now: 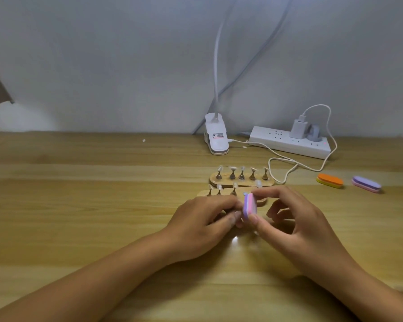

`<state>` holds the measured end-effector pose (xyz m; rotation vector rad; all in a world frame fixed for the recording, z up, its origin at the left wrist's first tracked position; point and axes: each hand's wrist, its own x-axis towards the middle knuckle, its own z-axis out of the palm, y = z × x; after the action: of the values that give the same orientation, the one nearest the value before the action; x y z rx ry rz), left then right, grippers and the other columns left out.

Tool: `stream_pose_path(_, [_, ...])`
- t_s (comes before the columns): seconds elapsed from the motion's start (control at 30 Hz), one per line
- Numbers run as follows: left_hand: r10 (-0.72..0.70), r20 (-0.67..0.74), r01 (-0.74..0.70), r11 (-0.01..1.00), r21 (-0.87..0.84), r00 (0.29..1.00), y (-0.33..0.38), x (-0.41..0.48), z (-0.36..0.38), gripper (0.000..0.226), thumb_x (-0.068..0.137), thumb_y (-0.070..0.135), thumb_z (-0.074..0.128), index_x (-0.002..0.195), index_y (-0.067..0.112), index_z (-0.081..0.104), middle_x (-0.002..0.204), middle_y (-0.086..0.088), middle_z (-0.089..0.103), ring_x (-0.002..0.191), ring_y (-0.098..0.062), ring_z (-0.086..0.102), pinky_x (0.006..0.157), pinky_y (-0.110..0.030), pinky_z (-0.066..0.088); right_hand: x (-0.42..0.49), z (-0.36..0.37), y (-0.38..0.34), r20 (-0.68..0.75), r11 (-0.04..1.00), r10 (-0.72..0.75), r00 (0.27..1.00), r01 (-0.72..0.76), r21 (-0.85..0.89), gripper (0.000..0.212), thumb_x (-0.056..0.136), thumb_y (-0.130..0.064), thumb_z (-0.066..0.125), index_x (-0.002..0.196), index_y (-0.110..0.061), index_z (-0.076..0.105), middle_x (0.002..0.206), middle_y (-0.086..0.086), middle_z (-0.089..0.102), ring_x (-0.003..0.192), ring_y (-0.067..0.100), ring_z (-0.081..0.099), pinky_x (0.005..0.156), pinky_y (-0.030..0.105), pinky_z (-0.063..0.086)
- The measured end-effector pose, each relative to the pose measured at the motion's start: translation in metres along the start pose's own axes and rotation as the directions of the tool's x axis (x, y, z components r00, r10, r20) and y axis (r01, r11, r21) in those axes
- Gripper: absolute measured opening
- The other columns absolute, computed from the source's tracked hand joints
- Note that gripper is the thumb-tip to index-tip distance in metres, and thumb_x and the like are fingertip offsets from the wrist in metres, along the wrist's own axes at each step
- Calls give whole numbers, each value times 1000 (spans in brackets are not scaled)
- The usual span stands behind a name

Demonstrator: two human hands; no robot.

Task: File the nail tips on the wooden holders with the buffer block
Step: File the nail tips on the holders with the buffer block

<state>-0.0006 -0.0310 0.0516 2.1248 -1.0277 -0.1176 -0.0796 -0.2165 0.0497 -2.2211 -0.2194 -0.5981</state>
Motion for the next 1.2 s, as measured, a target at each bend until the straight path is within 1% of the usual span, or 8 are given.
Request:
stream_pose_path(0.07, [-2,-3,2,1000,11,1000,0,0,0,16,90,30,46,88,36,60,82,17,64,79,-5,56,76,-38,48,-1,1,-5,29,997,-76,997,76,-16,28,81,-38,71,108,-32,64,102,-17,62,81,15,59,68,27,51])
stream_pose_path(0.2, [6,-6,-6,1000,-3,1000,2,0,-1,17,94,27,50,89,35,64,87,15,68,83,-5,60,79,-42,49,1,0,-1,-7,1000,18,1000,-18,-10,28,80,-29,75,106,-32,65,99,-18,62,78,16,59,69,34,52])
stream_pose_path(0.3, [15,-1,-15,1000,13,1000,4,0,-1,21,92,28,48,85,46,55,81,17,62,78,-5,55,78,-41,48,-1,2,-5,22,995,-72,997,74,-60,29,81,-33,74,108,-30,65,101,-17,61,78,14,58,66,25,50])
stream_pose_path(0.4, [11,-6,-11,1000,14,1000,3,0,-1,21,96,26,51,85,41,58,83,17,65,82,-6,59,78,-43,49,-1,0,-2,-16,998,-5,1000,4,-55,29,79,-33,74,106,-31,65,99,-20,61,79,14,58,69,29,50])
stream_pose_path(0.53, [-4,-8,4,1000,12,1000,0,0,1,19,91,29,48,84,43,59,78,18,61,76,-6,55,76,-43,49,-1,2,-4,9,993,-96,995,97,-67,28,80,-35,72,106,-31,65,100,-17,61,76,14,59,66,25,50])
stream_pose_path(0.67, [-28,-3,28,1000,-5,1000,2,0,1,19,92,34,47,93,35,66,84,20,67,81,-3,61,78,-39,50,0,1,-1,-42,1000,-1,999,0,-7,25,79,-36,76,102,-31,65,99,-17,62,75,17,58,67,31,51])
stream_pose_path(0.87, [-38,-6,38,999,1,999,0,0,1,17,97,28,52,97,28,69,88,15,70,81,-6,61,78,-43,49,0,0,-1,-12,998,53,999,-53,32,25,78,-33,76,100,-32,65,98,-17,62,72,15,59,63,26,50])
stream_pose_path(1.2, [-30,2,30,999,22,1000,1,0,0,17,96,28,50,91,32,66,82,15,65,78,-7,56,78,-42,49,-1,2,-8,1,996,-31,1000,31,-84,26,78,-29,78,98,-28,63,96,-16,59,68,15,55,57,16,41])
